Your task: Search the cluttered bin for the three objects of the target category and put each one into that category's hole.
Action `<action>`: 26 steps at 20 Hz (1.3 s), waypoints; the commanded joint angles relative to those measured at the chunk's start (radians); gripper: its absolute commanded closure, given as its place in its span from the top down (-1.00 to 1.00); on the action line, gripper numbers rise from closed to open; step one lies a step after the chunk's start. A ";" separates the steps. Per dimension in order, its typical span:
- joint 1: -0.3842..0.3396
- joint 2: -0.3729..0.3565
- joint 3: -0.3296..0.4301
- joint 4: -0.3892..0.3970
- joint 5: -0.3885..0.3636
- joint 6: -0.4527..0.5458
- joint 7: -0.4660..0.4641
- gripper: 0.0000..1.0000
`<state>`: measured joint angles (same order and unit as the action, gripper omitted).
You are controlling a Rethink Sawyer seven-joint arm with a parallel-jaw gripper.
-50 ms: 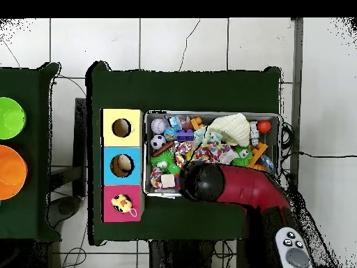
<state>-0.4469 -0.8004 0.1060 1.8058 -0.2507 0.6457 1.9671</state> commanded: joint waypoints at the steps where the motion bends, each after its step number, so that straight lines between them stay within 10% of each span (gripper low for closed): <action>1: -0.087 0.156 0.085 -0.152 -0.100 0.027 -0.175 1.00; 18: -0.259 0.182 0.126 -0.080 -0.199 -0.052 -0.159 1.00; 26: -0.246 0.146 0.167 -0.144 -0.165 0.063 -0.166 1.00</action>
<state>-0.7016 -0.6657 0.1435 1.7231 -0.3958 0.6456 1.9671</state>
